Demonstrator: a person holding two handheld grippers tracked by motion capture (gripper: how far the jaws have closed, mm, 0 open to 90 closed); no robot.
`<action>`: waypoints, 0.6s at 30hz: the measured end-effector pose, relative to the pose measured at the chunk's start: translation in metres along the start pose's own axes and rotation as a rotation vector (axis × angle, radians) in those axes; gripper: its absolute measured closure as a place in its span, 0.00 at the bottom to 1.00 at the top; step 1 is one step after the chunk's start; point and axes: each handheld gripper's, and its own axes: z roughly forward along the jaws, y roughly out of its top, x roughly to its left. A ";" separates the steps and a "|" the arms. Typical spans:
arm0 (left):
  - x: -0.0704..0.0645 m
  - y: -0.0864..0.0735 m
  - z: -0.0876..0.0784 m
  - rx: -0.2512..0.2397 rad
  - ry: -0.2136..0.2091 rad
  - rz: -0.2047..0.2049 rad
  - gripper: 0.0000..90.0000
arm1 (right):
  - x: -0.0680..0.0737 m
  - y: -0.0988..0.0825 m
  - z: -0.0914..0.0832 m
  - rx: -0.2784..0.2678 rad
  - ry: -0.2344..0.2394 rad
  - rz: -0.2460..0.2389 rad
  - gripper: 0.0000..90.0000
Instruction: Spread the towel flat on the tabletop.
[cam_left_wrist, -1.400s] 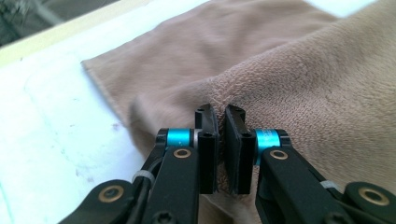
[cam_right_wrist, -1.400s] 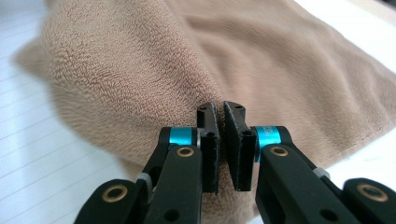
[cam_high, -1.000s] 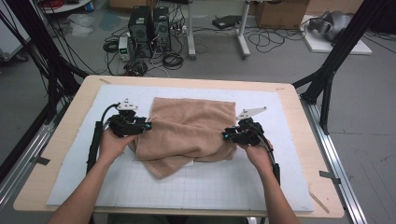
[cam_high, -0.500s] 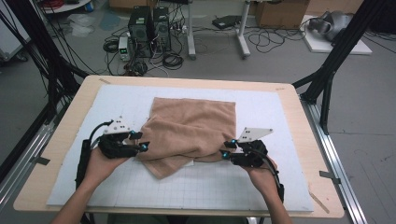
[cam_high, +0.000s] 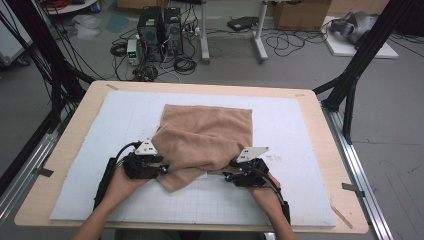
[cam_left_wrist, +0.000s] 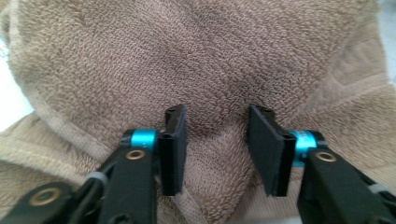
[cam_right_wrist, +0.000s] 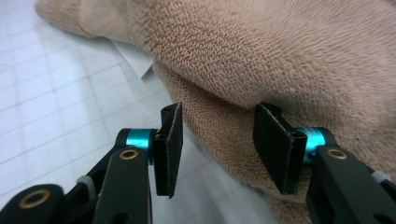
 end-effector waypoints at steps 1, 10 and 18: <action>0.000 0.000 0.001 -0.003 0.000 0.001 0.70 | 0.001 0.000 0.002 0.004 -0.017 -0.012 0.63; -0.004 0.003 -0.001 -0.016 0.007 0.022 0.91 | 0.001 0.004 0.006 0.009 -0.030 -0.042 0.93; -0.004 0.005 -0.033 -0.098 -0.003 0.004 0.92 | 0.000 0.006 -0.026 -0.017 0.016 -0.072 0.95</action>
